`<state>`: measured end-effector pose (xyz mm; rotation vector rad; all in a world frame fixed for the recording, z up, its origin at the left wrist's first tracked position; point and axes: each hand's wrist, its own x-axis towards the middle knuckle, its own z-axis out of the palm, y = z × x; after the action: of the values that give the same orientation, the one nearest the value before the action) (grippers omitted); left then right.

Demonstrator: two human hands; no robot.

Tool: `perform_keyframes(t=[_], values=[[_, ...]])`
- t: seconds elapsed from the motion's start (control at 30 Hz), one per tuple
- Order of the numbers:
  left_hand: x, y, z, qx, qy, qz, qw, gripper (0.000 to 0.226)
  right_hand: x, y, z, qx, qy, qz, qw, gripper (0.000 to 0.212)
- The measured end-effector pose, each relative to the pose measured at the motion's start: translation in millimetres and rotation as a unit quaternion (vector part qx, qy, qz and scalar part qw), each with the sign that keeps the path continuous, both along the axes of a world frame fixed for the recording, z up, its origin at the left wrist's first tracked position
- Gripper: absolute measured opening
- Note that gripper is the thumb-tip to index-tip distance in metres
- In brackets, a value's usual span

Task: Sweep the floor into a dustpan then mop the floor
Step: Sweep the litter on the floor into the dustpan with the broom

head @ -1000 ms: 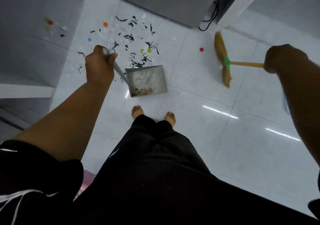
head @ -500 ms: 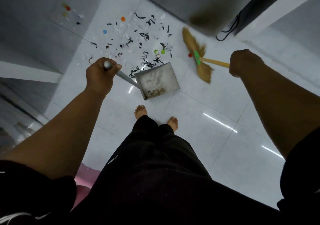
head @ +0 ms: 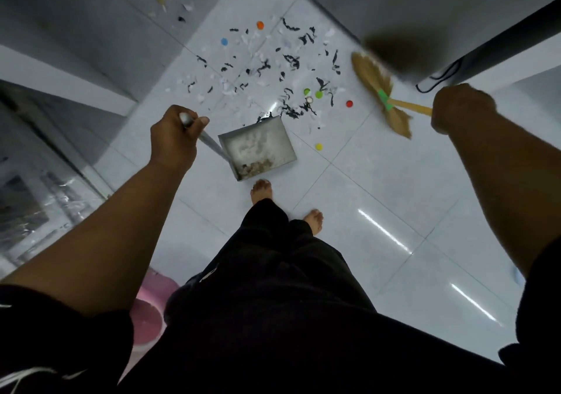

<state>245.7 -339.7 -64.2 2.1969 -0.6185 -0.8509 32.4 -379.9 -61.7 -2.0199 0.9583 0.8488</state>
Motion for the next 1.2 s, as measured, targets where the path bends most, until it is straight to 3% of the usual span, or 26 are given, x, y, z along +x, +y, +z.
perform_keyframes(t=[0.03,0.07,0.13,0.2,0.23,0.27,0.3,0.33,0.37,0.4,0.43,0.47,0.5,0.57,0.6,0.67,0.73,0.77,0.8,0.83,0.87,0.9,0.97,1.2], values=[[7.1,5.5,-2.3,0.009,-0.008,0.004,1.0,0.015,-5.2,-13.2,-9.6,0.06,-0.029,0.045,0.997,0.044],[14.0,11.1,-4.8,0.017,-0.012,0.009,1.0,0.015,-3.4,-11.5,-24.8,-0.047,-0.051,0.147,0.987,0.044],[27.2,22.4,-10.6,0.036,-0.03,0.017,0.999,0.016,-0.4,14.5,-47.0,-0.002,-0.075,0.262,0.962,0.044],[38.5,33.2,-15.9,0.056,-0.055,0.026,0.997,0.016,-7.9,-1.8,33.2,0.116,0.021,0.163,0.98,0.044],[43.9,38.2,-18.8,0.062,-0.061,0.03,0.996,0.016,-8.9,-3.3,73.6,0.125,0.064,0.129,0.982,0.049],[49.3,42.5,-21.8,0.07,-0.063,0.032,0.995,0.016,-7.0,-27.8,137.2,0.121,0.073,0.141,0.98,0.063],[54.0,46.0,-24.7,0.079,-0.062,0.033,0.994,0.017,10.7,-54.1,181.3,0.096,0.229,0.113,0.962,0.093],[58.7,48.5,-27.5,0.09,-0.059,0.032,0.994,0.019,9.2,-71.6,191.8,0.134,0.284,0.06,0.948,0.048],[63.0,50.2,-30.0,0.098,-0.056,0.032,0.993,0.021,18.6,-61.2,174.3,0.115,0.297,0.025,0.948,0.073],[66.9,51.0,-32.4,0.103,-0.054,0.034,0.993,0.022,25.0,-39.8,118.0,0.143,0.261,0.077,0.952,0.047],[69.8,51.3,-34.3,0.104,-0.054,0.037,0.992,0.023,18.3,-19.4,54.4,-0.003,0.267,0.169,0.949,0.044],[72.2,51.1,-36.0,0.103,-0.055,0.041,0.992,0.023,39.6,-9.9,9.7,-0.009,0.227,0.19,0.955,0.045],[74.3,50.5,-38.5,0.099,-0.058,0.044,0.992,0.022,54.0,-7.5,-32.9,-0.088,0.13,0.104,0.982,0.045],[76.5,48.0,-43.2,0.09,-0.069,0.045,0.993,0.02,67.4,-6.6,-72.9,-0.107,0.096,0.15,0.978,0.044],[76.6,46.0,-45.4,0.086,-0.071,0.047,0.993,0.017,56.1,-20.4,-71.8,-0.042,0.089,0.13,0.987,0.044],[76.8,41.1,-50.3,0.073,-0.047,0.065,0.994,0.01,54.1,18.0,-100.5,-0.008,0.006,0.1,0.995,0.044],[76.1,34.6,-53.7,0.065,-0.035,0.08,0.994,0.009,-8.1,-30.2,-79.1,-0.044,0.004,0.117,0.992,0.045],[75.9,31.1,-54.9,0.059,-0.037,0.085,0.994,0.011,-47.0,-76.3,-43.7,-0.1,0.071,0.102,0.987,0.045],[75.7,27.3,-56.0,0.045,-0.03,0.096,0.994,0.015,-63.7,-117.9,-14.0,-0.06,0.165,-0.012,0.984,0.039],[75.1,23.3,-56.6,0.032,-0.018,0.106,0.994,0.02,-82.9,-148.4,0.6,-0.046,0.236,-0.171,0.956,0.03],[74.2,19.8,-58.0,0.029,-0.019,0.106,0.994,0.02,-107.1,-172.5,16.4,-0.091,0.279,-0.228,0.928,0.02],[73.0,15.7,-58.1,0.037,-0.03,0.1,0.994,0.017,-124.7,-178.1,25.9,-0.109,0.303,-0.207,0.924,0.014],[71.6,8.3,-60.2,0.041,-0.044,0.083,0.995,0.013,-110.0,-163.5,7.4,-0.132,0.268,-0.181,0.937,0.009],[66.4,-16.3,-70.1,0.031,-0.084,0.007,0.996,0.014,-102.3,-131.6,15.3,-0.127,0.235,-0.013,0.964,0.022]])
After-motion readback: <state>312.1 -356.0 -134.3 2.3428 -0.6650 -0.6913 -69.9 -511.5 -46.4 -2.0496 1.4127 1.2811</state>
